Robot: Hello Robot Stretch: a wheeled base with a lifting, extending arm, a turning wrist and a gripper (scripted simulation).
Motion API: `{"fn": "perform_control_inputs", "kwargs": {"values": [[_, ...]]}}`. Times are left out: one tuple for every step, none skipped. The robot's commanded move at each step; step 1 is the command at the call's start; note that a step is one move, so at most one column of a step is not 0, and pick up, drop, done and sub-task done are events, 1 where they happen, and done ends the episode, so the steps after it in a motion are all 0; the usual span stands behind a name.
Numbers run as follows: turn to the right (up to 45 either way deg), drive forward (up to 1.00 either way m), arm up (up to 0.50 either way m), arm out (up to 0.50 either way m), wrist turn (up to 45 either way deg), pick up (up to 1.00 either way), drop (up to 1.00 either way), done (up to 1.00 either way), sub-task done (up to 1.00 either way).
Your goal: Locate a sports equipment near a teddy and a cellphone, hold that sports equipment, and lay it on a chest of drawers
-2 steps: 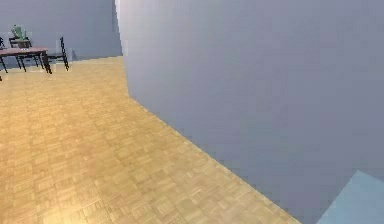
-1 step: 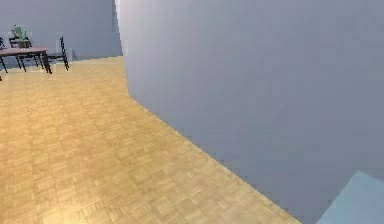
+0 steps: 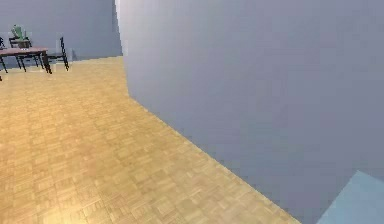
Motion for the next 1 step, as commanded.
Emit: {"fn": "perform_control_inputs", "kwargs": {"values": [[0.0, 0.00, 0.00, 0.00, 0.0, 0.00, 0.00, 1.00, 0.00]]}}
